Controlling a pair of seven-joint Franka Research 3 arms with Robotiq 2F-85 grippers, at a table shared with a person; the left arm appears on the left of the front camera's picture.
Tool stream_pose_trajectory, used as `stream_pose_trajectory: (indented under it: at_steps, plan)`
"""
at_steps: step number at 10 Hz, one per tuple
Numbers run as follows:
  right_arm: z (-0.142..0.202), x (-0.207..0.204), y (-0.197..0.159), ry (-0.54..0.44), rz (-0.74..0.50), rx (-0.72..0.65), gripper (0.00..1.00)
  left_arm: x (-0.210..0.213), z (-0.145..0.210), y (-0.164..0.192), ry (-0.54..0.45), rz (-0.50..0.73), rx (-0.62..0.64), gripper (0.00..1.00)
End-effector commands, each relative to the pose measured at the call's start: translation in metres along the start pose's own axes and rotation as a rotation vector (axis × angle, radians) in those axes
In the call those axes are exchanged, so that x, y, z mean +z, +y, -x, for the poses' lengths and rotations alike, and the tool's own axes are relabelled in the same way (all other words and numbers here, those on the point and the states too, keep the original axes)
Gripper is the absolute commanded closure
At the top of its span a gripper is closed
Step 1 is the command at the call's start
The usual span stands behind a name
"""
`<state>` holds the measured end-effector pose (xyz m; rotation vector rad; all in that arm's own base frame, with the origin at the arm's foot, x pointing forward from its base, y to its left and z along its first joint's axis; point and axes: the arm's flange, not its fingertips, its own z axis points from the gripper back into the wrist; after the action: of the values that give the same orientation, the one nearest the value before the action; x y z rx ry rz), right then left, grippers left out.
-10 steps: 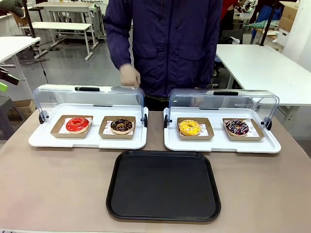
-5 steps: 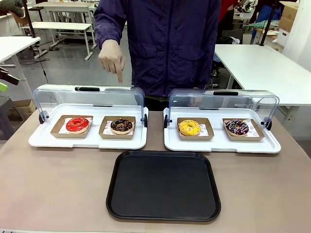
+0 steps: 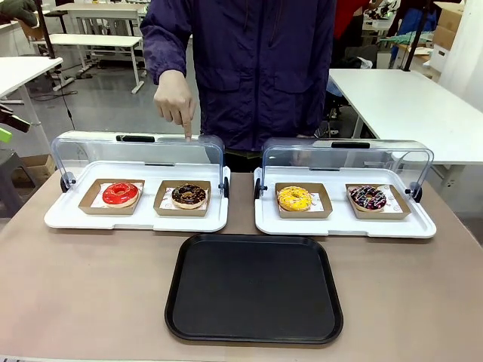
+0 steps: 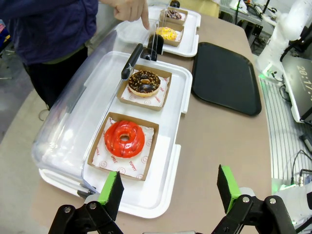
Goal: Move the second donut from the left to the tray.
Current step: Pick up the Paper togo box containing the Donut indicated by the person and place it on the Handle tray.
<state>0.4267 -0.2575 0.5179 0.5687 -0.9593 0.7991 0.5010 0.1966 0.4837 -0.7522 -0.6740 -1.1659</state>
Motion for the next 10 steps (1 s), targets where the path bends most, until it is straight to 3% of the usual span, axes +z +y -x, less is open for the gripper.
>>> stream_pose_trajectory:
  at_steps: [1, 10]
  plan:
    - [-0.0014, 0.0002, 0.0005, 0.002, -0.002, 0.007, 0.0, 0.0, -0.0009, -0.0006, -0.001, 0.002, -0.002, 0.0]
    - [-0.0014, 0.0002, 0.0005, 0.002, -0.002, 0.007, 0.0, 0.0, -0.0009, -0.0006, -0.001, 0.002, -0.002, 0.0]
